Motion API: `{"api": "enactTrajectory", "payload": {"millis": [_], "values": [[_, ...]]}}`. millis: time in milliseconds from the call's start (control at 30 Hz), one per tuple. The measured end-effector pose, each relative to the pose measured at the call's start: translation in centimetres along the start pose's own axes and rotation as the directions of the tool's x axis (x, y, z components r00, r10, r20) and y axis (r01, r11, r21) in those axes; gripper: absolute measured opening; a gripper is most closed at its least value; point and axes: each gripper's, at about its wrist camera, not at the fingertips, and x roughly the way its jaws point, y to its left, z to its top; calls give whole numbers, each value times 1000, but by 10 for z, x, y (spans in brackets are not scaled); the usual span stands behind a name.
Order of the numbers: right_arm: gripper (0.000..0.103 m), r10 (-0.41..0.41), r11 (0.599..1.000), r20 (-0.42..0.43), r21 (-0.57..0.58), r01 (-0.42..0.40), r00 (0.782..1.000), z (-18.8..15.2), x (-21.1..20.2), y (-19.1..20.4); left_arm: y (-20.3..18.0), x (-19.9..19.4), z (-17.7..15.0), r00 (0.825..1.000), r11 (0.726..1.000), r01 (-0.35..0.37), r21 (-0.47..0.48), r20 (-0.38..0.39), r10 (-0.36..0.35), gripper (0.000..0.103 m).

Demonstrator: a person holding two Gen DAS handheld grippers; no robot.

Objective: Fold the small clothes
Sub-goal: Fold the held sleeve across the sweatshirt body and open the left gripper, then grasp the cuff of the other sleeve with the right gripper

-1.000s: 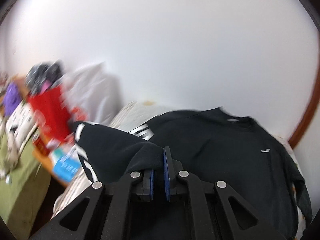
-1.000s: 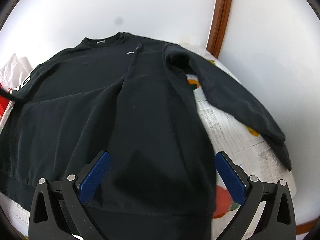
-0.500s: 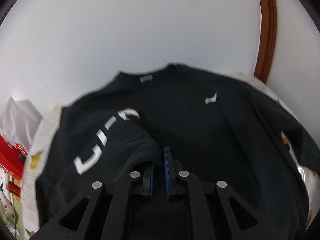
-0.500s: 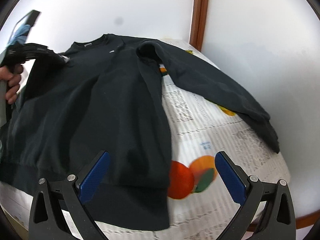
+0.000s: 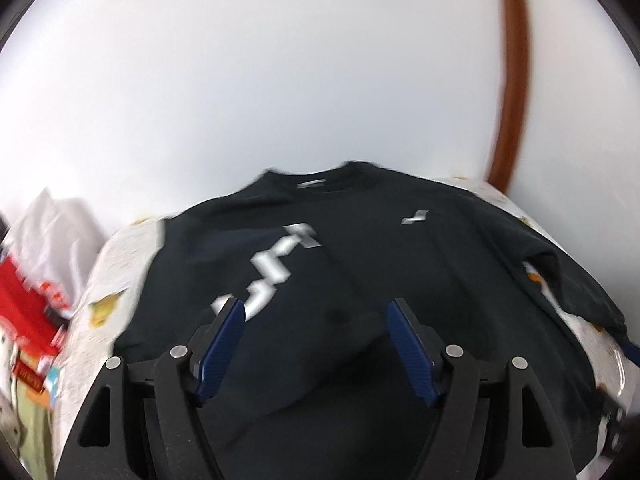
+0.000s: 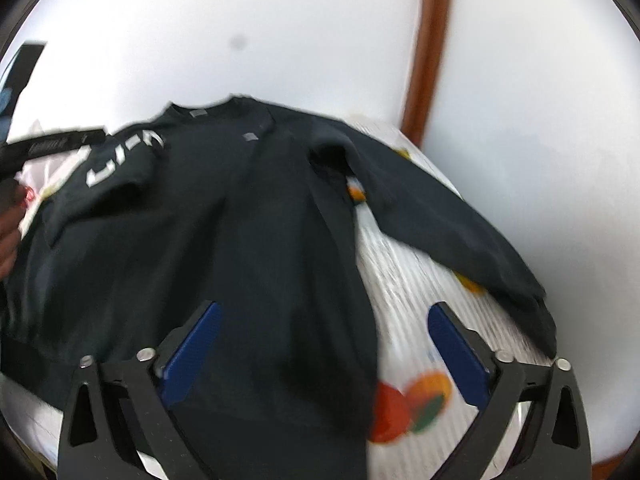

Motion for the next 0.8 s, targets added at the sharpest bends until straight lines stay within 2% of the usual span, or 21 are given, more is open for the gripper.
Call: {"api": "enactTrajectory", "payload": {"millis": [33,67,100,133,267,467,533,567,633,700,800], "values": [[73,19,1000,9,-20,-19,1000,7,2,9,16,0,-1,1000,1000,-21,-22,-3,21,72],[67,31,999,10,-37,-31,999,16,6,19,35,0,-4,999,998,-53,-47,-7,53,72],[56,35,998,3,-53,-35,999,25,12,30,52,2,-6,996,994,-90,-69,-13,89,72],[51,42,997,-3,-67,-42,999,32,17,41,70,5,-7,992,988,-127,-85,-24,125,72],[51,109,986,-21,-124,-110,994,63,39,92,129,25,-22,969,964,-244,-106,-70,238,72],[65,254,943,-107,-193,-270,961,86,71,170,180,72,-41,945,941,-310,-134,-148,290,72],[66,297,922,-128,-222,-319,946,87,77,196,188,87,-47,953,946,-283,-160,-155,259,66],[66,312,913,-140,-230,-337,940,89,81,209,194,92,-51,962,949,-252,-192,-153,225,59],[66,347,898,-147,-233,-373,926,89,85,225,198,94,-57,971,950,-218,-223,-143,189,57],[67,397,868,-171,-249,-430,902,89,92,248,200,98,-61,974,953,-207,-223,-138,179,49],[67,444,828,-216,-272,-490,870,86,104,279,197,100,-60,973,955,-212,-208,-138,186,47]]}}
